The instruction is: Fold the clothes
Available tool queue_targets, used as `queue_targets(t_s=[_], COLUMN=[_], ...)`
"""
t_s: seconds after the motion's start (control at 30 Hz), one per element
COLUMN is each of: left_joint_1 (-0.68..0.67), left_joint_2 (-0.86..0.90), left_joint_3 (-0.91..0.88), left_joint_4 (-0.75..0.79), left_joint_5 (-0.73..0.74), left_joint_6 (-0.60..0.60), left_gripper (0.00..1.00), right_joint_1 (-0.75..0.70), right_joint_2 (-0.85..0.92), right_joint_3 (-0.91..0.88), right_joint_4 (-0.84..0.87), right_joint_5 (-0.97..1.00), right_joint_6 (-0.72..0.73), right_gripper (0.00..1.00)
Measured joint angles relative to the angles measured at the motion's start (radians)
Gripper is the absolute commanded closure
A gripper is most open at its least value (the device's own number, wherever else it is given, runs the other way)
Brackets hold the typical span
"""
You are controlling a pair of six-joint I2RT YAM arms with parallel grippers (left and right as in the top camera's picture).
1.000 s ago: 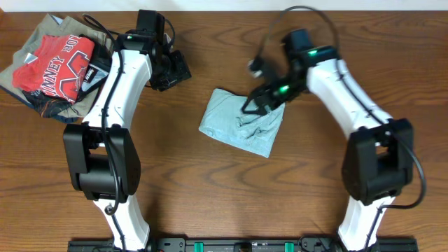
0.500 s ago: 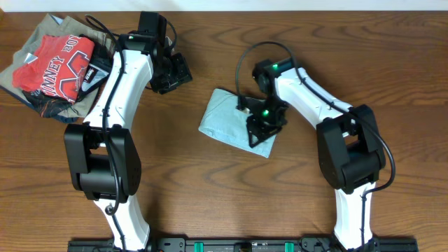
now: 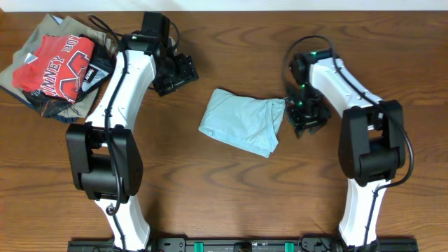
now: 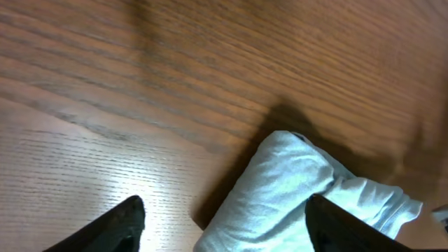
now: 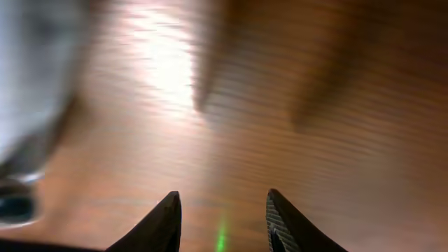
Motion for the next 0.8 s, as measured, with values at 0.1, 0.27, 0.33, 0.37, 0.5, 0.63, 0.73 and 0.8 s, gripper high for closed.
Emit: queue_targets(t_s=[0.1, 0.27, 0.33, 0.37, 0.5, 0.63, 0.73, 0.8], left_joint_1=[-0.012, -0.035, -0.045, -0.051, -0.083, -0.117, -0.139, -0.155], left_joint_2=[0.0, 0.028, 0.057, 0.071, 0.152, 0.235, 0.253, 0.267], left_joint_3=[0.0, 0.0, 0.0, 0.0, 0.0, 0.0, 0.008, 0.012], left_joint_4=[0.004, 0.057, 0.08, 0.085, 0.086, 0.084, 0.074, 0.052], left_joint_5=[0.0, 0.035, 0.068, 0.079, 0.122, 0.162, 0.193, 0.204], left_joint_6=[0.001, 0.03, 0.043, 0.049, 0.063, 0.076, 0.079, 0.086], left_gripper=[0.16, 0.15, 0.15, 0.14, 0.14, 0.15, 0.36, 0.54], right_joint_1=[-0.04, -0.078, -0.081, -0.083, -0.089, -0.094, -0.095, -0.095], right_joint_2=[0.0, -0.003, -0.009, -0.014, -0.037, -0.049, -0.049, -0.049], right_joint_3=[0.0, 0.0, 0.0, 0.0, 0.0, 0.0, 0.0, 0.0], right_joint_4=[0.0, 0.004, 0.008, 0.008, 0.008, 0.008, 0.008, 0.008], right_joint_5=[0.024, 0.043, 0.045, 0.045, 0.045, 0.045, 0.048, 0.048], right_joint_6=[0.028, 0.049, 0.053, 0.053, 0.06, 0.061, 0.061, 0.061], right_gripper=[0.62, 0.61, 0.6, 0.6, 0.6, 0.6, 0.6, 0.6])
